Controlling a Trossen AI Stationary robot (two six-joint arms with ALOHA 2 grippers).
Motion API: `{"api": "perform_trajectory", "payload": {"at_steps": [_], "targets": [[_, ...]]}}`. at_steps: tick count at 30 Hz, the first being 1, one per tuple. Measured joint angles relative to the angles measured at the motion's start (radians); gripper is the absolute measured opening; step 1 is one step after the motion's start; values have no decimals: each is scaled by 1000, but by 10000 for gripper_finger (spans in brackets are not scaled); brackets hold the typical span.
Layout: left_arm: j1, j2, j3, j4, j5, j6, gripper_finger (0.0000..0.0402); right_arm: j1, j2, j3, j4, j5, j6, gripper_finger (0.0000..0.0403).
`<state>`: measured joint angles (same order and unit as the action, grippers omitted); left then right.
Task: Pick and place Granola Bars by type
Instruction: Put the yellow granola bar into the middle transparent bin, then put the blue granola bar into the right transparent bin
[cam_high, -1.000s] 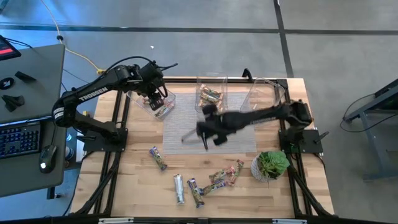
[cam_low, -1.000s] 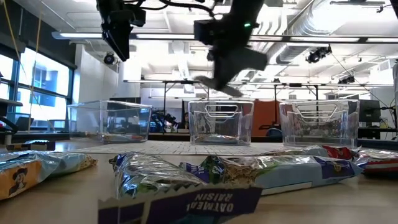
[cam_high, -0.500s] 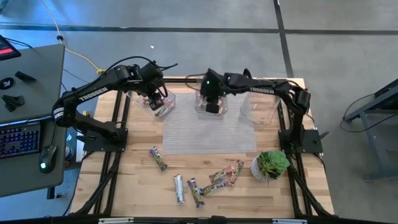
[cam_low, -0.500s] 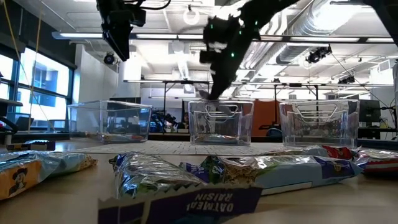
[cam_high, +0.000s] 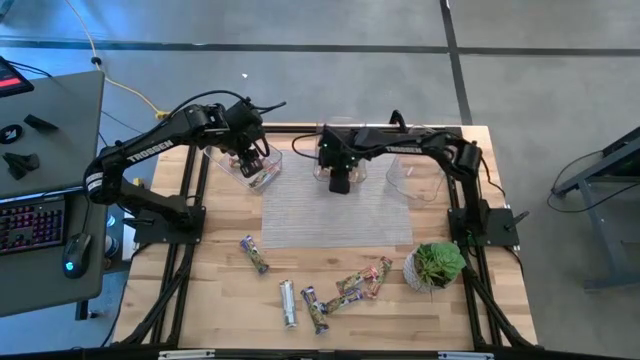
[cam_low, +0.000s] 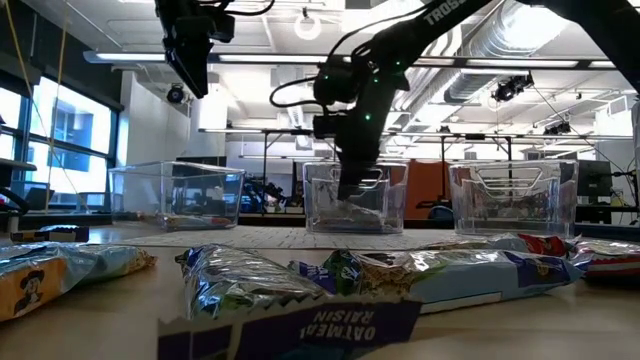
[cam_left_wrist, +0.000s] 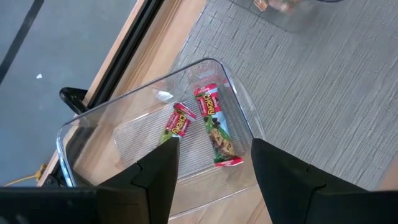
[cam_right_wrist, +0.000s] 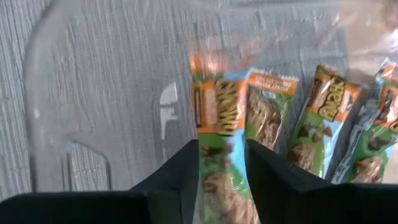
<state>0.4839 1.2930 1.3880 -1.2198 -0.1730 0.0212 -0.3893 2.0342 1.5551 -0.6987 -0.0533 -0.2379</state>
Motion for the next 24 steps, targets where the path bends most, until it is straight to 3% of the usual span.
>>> {"api": "perform_trajectory", "payload": {"at_steps": [10, 14, 17, 21, 24], "targets": [[0, 0, 0, 0, 4, 0, 195, 24, -7, 0, -7, 27, -75, 144], [0, 0, 0, -2, 9, -13, 195, 70, -56, 1, 8, 104, -103, 144], [0, 0, 0, -14, 23, -49, 195, 110, -97, 2, -3, 220, -123, 145], [-1, 0, 0, -56, 111, -89, 195, 161, -166, 2, -22, 349, -130, 145], [-32, -1, -8, -76, 184, -148, 195, 194, -217, 2, -37, 359, -88, 145]]}}
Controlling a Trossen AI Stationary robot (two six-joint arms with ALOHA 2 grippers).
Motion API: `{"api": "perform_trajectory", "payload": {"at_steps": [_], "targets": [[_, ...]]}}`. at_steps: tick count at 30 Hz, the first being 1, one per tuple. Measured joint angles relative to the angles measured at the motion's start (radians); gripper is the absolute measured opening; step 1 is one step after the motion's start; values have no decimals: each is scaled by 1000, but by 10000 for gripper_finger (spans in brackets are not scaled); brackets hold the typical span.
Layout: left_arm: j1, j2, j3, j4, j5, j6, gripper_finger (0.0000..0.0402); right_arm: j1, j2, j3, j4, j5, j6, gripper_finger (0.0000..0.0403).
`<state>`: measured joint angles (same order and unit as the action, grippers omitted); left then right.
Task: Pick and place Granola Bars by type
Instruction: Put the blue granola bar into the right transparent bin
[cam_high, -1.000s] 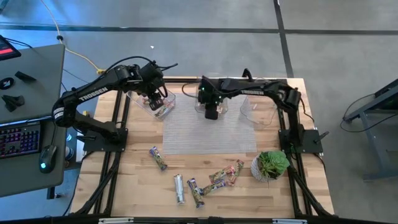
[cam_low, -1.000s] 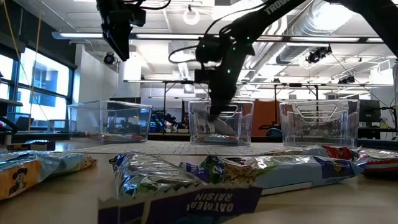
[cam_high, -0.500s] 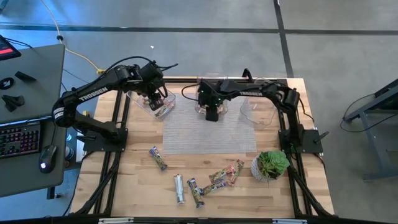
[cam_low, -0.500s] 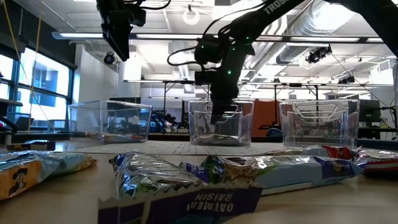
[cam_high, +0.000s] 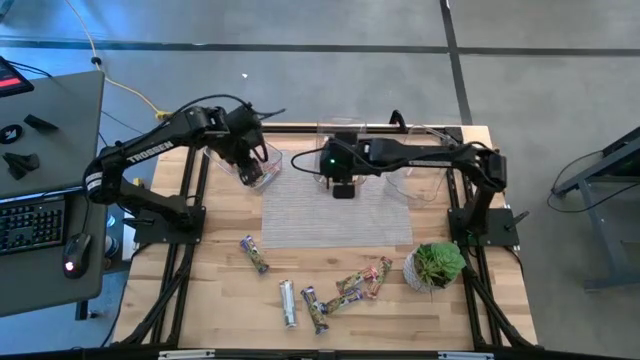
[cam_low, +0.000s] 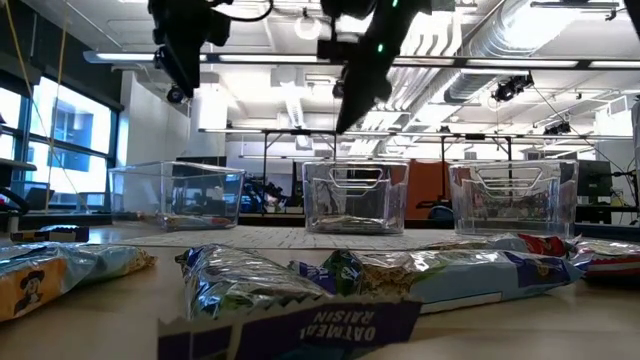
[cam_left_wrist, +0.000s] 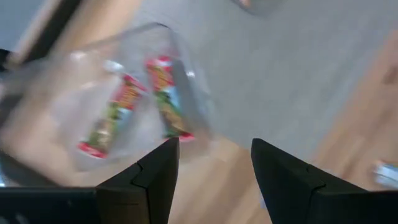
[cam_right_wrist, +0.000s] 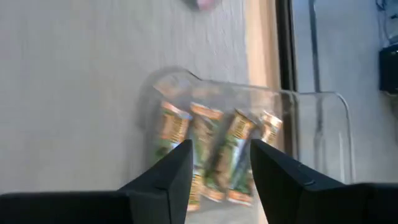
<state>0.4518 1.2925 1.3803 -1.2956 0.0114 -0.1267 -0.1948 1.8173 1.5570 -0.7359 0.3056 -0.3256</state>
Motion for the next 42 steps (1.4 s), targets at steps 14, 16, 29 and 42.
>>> {"api": "perform_trajectory", "payload": {"at_steps": [14, 16, 29, 42], "targets": [[-489, -44, -321, 77, 32, -10, 195, 124, -68, 0, -57, -177, 170, 145], [-557, -60, -370, 165, 51, -16, 195, 140, -63, -1, -66, -177, 170, 145], [-775, -63, -611, 383, 101, -222, 195, 198, -63, -1, -59, -179, 245, 145], [-786, -63, -708, 593, -5, -63, 195, 200, -63, -1, -39, -182, 258, 145]]}}
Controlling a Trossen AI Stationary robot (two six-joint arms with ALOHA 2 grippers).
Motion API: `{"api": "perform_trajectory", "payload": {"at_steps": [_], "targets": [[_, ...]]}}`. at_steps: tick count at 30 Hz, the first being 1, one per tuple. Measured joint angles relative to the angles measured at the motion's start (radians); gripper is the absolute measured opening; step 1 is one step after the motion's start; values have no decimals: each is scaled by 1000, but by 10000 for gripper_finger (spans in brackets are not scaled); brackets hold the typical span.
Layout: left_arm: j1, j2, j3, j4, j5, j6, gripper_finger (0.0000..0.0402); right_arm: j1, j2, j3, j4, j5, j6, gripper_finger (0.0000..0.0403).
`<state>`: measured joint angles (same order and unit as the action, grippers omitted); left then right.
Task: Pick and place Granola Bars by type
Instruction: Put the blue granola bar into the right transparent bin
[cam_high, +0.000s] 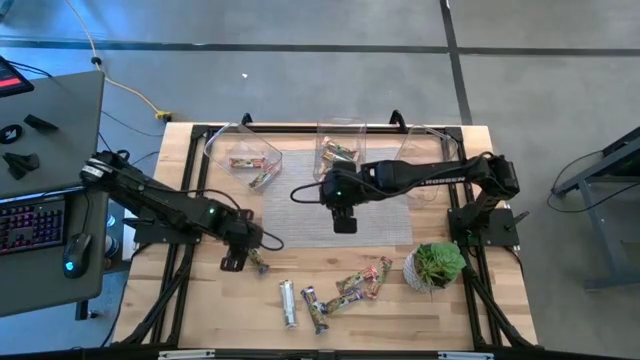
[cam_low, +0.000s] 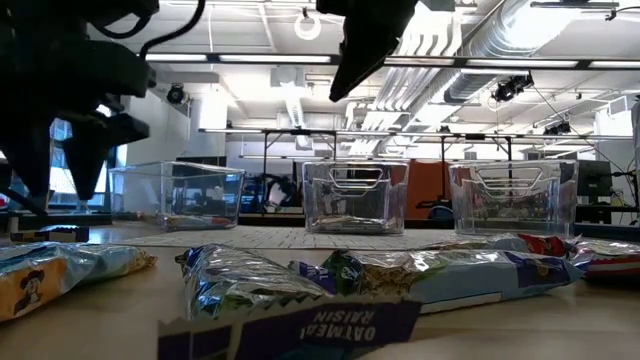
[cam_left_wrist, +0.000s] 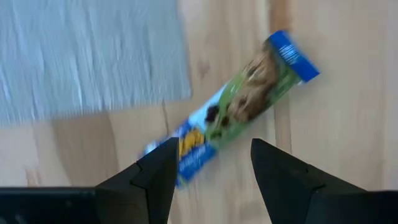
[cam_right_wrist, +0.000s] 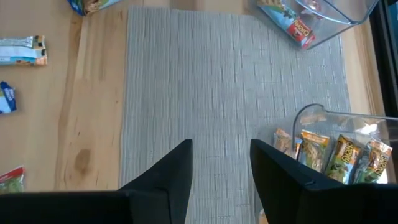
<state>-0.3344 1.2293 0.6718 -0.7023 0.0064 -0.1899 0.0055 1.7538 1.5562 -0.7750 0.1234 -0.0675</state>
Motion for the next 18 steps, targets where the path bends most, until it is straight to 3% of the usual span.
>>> {"api": "perform_trajectory", "payload": {"at_steps": [8, 14, 18], "targets": [[0, 0, -70, 52, 5, 372, 195, 1, 0, 0, 17, -43, 0, 145], [0, 0, -134, 94, -95, 431, 195, 2, 0, 0, 18, -50, 0, 145], [0, 0, -167, 159, -98, 430, 195, 1, 0, 0, 18, -50, 0, 145]]}}
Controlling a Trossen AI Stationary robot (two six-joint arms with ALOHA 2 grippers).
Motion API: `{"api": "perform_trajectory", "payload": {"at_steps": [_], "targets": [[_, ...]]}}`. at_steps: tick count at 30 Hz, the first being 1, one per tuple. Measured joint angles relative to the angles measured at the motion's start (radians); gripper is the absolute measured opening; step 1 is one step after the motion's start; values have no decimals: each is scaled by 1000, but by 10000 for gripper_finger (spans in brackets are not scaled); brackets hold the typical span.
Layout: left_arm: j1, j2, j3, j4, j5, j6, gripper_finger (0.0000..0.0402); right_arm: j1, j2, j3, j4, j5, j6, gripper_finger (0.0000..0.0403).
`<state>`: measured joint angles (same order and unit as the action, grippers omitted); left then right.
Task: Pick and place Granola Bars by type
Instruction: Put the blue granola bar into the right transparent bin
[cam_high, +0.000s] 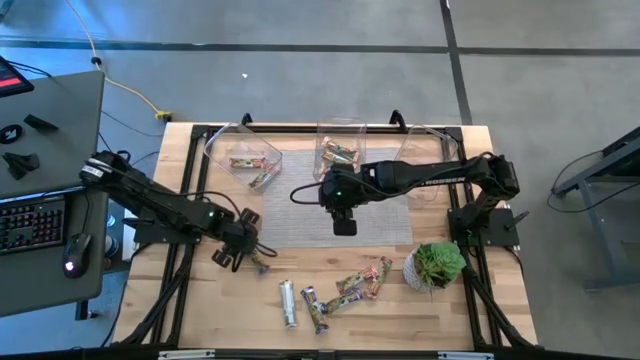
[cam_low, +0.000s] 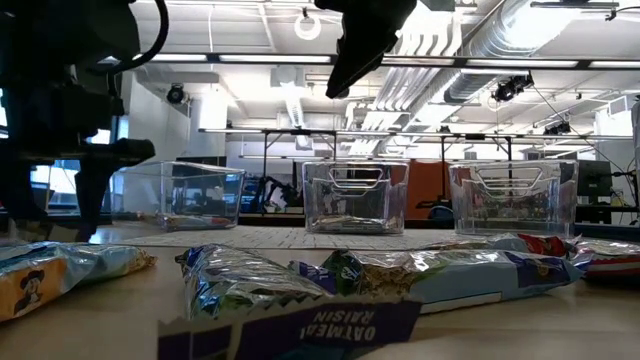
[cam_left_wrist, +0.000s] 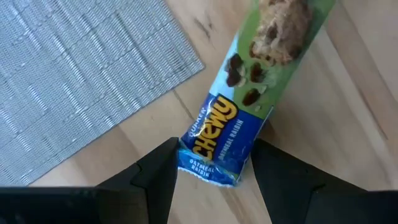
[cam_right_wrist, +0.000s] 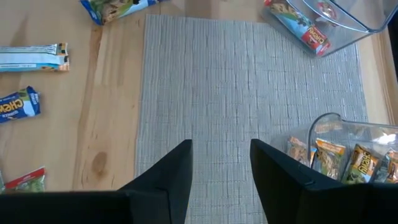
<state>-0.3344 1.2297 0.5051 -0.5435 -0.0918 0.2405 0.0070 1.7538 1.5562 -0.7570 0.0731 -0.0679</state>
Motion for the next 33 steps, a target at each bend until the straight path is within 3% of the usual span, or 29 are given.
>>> {"api": "perform_trajectory", "payload": {"at_steps": [6, 12, 19, 29, 33], "targets": [[1, -2, -36, 76, 55, -10, 195, 0, 0, 0, 5, 0, 0, 145], [1, -1, -39, 89, 63, -204, 195, 0, 0, 0, 35, 0, 0, 145], [0, 0, -40, 108, 56, -294, 186, 0, 3, 0, 87, -7, 0, 145], [0, 2, -41, 207, 41, -395, 103, 1, 71, 0, 104, -76, 1, 145], [0, 2, -41, 210, 37, -450, 66, 15, 106, 0, 155, -179, -7, 145]]}}
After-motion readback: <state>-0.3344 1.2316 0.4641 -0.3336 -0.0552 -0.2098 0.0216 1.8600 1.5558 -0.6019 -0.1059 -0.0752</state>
